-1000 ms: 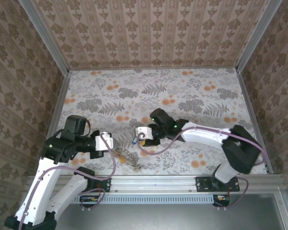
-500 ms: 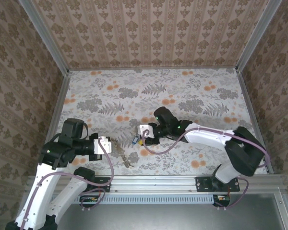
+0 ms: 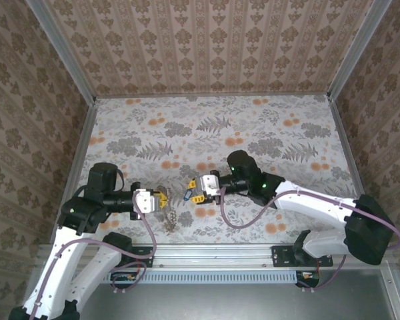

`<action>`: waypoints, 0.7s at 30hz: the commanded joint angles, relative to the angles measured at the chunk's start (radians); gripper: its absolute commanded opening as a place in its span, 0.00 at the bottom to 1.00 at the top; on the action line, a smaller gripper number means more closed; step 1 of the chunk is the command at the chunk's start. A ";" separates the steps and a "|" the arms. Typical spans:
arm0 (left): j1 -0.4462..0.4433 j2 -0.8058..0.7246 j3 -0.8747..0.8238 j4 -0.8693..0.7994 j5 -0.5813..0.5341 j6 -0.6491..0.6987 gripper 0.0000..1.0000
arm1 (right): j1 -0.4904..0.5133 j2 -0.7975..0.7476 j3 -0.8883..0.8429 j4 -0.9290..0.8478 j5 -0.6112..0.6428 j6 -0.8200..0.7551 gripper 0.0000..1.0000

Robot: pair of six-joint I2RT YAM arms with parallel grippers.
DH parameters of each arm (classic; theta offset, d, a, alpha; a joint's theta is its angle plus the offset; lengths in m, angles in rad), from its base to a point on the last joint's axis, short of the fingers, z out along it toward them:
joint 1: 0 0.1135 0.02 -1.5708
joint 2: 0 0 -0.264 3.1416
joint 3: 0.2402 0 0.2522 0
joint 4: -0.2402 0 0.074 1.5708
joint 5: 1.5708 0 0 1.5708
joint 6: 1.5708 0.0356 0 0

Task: Put the keys on the keyring

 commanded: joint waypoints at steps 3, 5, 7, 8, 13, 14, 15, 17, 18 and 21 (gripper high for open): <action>-0.015 0.018 -0.011 0.106 0.089 -0.031 0.00 | 0.081 -0.008 0.049 0.076 0.098 0.118 0.30; -0.025 0.033 -0.005 0.108 0.088 -0.028 0.00 | 0.088 -0.008 0.053 0.075 0.112 0.134 0.31; -0.039 0.048 0.001 0.111 0.082 -0.028 0.00 | 0.096 -0.013 0.056 0.070 0.122 0.142 0.32; -0.046 0.054 0.003 0.114 0.079 -0.030 0.00 | 0.101 -0.016 0.061 0.056 0.124 0.141 0.32; -0.101 0.080 0.004 0.142 0.048 -0.054 0.00 | 0.121 -0.014 0.088 0.000 0.166 0.140 0.30; -0.110 0.084 0.005 0.147 0.041 -0.058 0.00 | 0.124 -0.010 0.090 0.000 0.170 0.146 0.29; -0.118 0.088 0.005 0.155 0.033 -0.066 0.00 | 0.127 -0.008 0.092 0.000 0.172 0.150 0.29; -0.126 0.094 0.003 0.171 0.029 -0.081 0.00 | 0.131 0.000 0.093 -0.006 0.172 0.156 0.27; -0.128 0.096 0.003 0.180 0.028 -0.088 0.00 | 0.136 0.002 0.094 -0.013 0.172 0.156 0.26; -0.128 0.104 0.005 0.189 0.021 -0.100 0.00 | 0.143 0.001 0.084 -0.015 0.175 0.159 0.26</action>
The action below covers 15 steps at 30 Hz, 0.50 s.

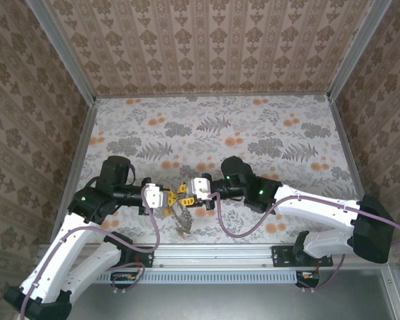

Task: Put the keys on the keyring

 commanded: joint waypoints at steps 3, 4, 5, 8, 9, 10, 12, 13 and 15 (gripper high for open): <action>-0.008 0.002 0.019 0.066 0.016 -0.034 0.00 | 0.014 0.002 0.007 -0.033 0.019 0.029 0.26; -0.008 0.003 0.018 0.068 0.014 -0.035 0.00 | 0.015 0.000 0.002 -0.037 0.019 0.028 0.26; -0.008 0.004 0.017 0.068 0.015 -0.034 0.00 | 0.015 -0.001 0.001 -0.044 0.019 0.028 0.27; -0.010 0.007 0.019 0.069 0.021 -0.034 0.00 | 0.014 -0.002 -0.006 -0.044 0.035 0.032 0.25; -0.011 0.007 0.018 0.068 0.022 -0.034 0.00 | 0.014 -0.001 -0.005 -0.043 0.045 0.035 0.23; -0.011 0.008 0.018 0.069 0.022 -0.035 0.00 | 0.014 0.000 -0.002 -0.043 0.055 0.037 0.21; -0.013 0.007 0.017 0.073 0.022 -0.035 0.00 | 0.014 0.006 0.003 -0.043 0.081 0.040 0.17; -0.013 0.008 0.015 0.074 0.020 -0.038 0.00 | 0.014 0.008 0.003 -0.040 0.087 0.040 0.15; -0.013 0.007 0.016 0.076 0.020 -0.043 0.00 | 0.017 0.012 0.005 -0.037 0.099 0.044 0.08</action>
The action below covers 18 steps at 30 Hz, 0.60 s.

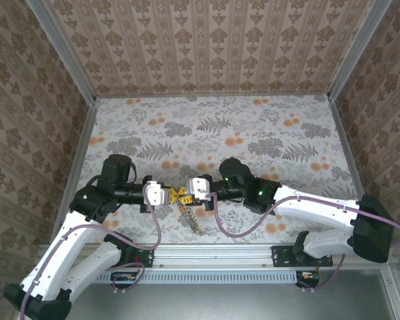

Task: Put the keys on the keyring

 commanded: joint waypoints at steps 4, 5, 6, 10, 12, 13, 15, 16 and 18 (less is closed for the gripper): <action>-0.007 -0.020 0.020 0.058 0.018 -0.062 0.00 | 0.004 0.004 -0.021 0.056 0.074 0.058 0.00; -0.007 -0.025 0.020 0.059 0.004 -0.076 0.00 | 0.005 -0.001 -0.035 0.097 0.077 0.079 0.00; -0.007 -0.030 0.020 0.057 -0.011 -0.092 0.02 | 0.004 -0.006 -0.048 0.132 0.078 0.101 0.00; -0.006 -0.071 0.002 0.054 -0.050 -0.144 0.26 | -0.016 -0.026 -0.128 0.375 0.056 0.243 0.00; -0.004 -0.093 -0.018 0.064 -0.054 -0.170 0.28 | -0.034 -0.031 -0.161 0.494 0.027 0.321 0.00; -0.004 -0.100 -0.027 0.070 -0.056 -0.182 0.28 | -0.042 -0.031 -0.174 0.546 0.009 0.354 0.00; -0.004 -0.110 -0.039 0.082 -0.052 -0.202 0.28 | -0.052 -0.034 -0.190 0.607 -0.016 0.392 0.00; -0.004 -0.114 -0.044 0.095 -0.051 -0.212 0.28 | -0.055 -0.036 -0.195 0.626 -0.029 0.403 0.00; -0.004 -0.115 -0.054 0.130 -0.045 -0.232 0.28 | -0.061 -0.036 -0.199 0.647 -0.055 0.415 0.00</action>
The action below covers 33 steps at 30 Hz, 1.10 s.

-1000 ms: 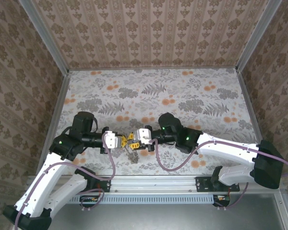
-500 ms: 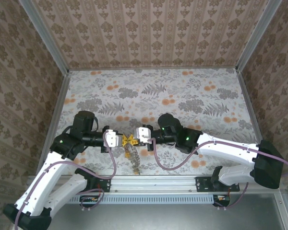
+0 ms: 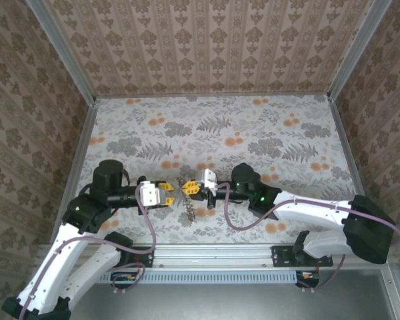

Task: Put the keys on the keyring

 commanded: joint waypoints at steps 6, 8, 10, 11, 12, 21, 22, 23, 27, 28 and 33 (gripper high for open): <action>-0.004 0.005 -0.036 0.161 0.012 -0.119 0.29 | -0.010 -0.030 0.012 0.215 -0.125 0.095 0.00; -0.004 0.005 -0.036 0.187 0.013 -0.138 0.29 | -0.010 -0.022 0.016 0.215 -0.136 0.095 0.00; -0.005 0.003 -0.031 0.198 0.023 -0.150 0.28 | -0.009 -0.018 0.017 0.214 -0.140 0.095 0.00; -0.004 0.002 -0.028 0.197 0.032 -0.151 0.27 | -0.009 -0.017 0.019 0.214 -0.140 0.092 0.00; -0.004 0.002 -0.025 0.193 0.041 -0.151 0.26 | -0.009 -0.016 0.020 0.215 -0.140 0.092 0.00; -0.004 0.002 -0.017 0.168 0.102 -0.158 0.15 | -0.009 -0.008 0.023 0.204 -0.125 0.077 0.00; -0.005 0.003 -0.016 0.166 0.103 -0.158 0.15 | -0.008 -0.010 0.023 0.198 -0.124 0.073 0.00; -0.004 0.002 -0.013 0.165 0.103 -0.158 0.15 | -0.008 -0.010 0.024 0.193 -0.126 0.070 0.00; -0.004 -0.001 -0.008 0.170 0.108 -0.164 0.17 | -0.009 -0.018 0.019 0.164 -0.115 0.044 0.00; -0.004 -0.002 -0.009 0.173 0.108 -0.167 0.18 | -0.008 -0.021 0.017 0.159 -0.110 0.037 0.00; -0.004 -0.001 -0.018 0.193 0.123 -0.188 0.18 | -0.007 -0.025 0.011 0.157 -0.109 0.033 0.00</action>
